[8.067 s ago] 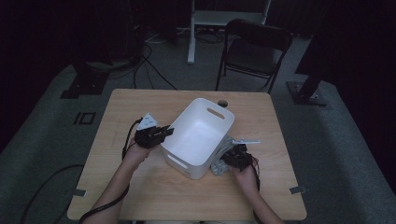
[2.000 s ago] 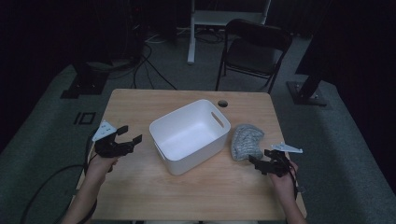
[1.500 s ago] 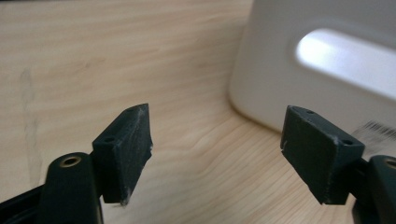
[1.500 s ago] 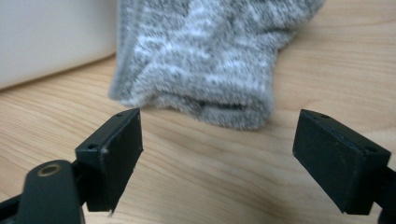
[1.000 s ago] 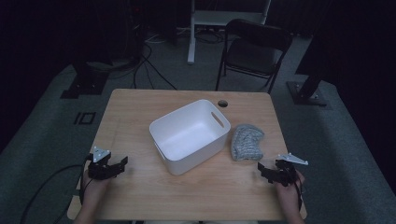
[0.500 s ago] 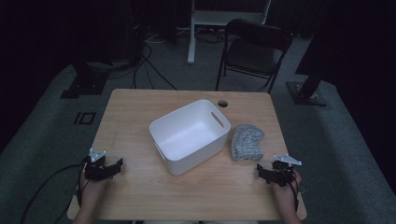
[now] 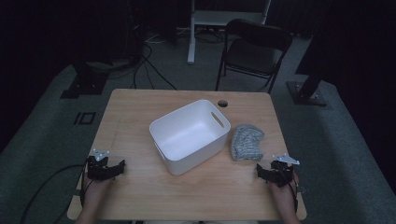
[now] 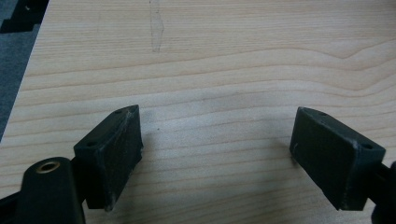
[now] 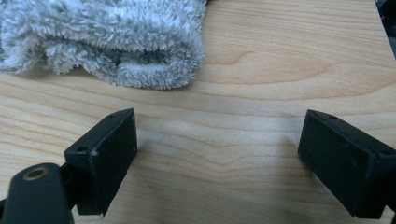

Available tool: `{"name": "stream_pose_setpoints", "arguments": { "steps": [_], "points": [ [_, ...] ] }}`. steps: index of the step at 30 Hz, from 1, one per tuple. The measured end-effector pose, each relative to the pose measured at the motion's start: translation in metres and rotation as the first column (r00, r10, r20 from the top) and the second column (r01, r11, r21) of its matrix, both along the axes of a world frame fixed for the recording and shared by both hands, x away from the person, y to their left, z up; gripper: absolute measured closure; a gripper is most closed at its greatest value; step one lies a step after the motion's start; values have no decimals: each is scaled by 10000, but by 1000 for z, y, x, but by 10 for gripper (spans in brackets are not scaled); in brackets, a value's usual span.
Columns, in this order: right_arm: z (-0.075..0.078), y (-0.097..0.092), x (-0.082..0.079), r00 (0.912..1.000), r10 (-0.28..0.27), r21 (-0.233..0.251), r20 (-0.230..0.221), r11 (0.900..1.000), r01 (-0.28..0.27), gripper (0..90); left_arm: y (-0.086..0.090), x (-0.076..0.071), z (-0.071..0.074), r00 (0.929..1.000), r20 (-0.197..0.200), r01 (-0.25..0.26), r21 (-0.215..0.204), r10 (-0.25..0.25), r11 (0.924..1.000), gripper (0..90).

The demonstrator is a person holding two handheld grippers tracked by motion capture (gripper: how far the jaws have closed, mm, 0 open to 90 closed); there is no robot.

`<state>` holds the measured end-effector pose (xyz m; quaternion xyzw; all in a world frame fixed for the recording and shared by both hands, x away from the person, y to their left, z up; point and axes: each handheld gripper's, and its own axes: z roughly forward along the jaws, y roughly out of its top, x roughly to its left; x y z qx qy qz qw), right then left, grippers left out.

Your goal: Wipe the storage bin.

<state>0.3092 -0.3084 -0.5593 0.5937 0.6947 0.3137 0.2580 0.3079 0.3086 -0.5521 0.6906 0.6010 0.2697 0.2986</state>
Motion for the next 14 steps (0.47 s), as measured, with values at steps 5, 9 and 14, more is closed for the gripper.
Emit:
{"name": "stream_pose_setpoints", "arguments": {
  "steps": [5,9,14],
  "points": [
    [0,0,0,10000,1,5,6,10000,-1,114,1,0,0,10000,-11,30,-101,-30,9999,160],
    [0,0,0,10000,0,-4,7,10000,0,113,2,0,0,10000,1,44,-181,-44,9998,159],
    [0,0,0,10000,4,-8,9,10000,-4,114,1,0,0,10000,-16,37,-73,-37,10000,158]
  ]
}}
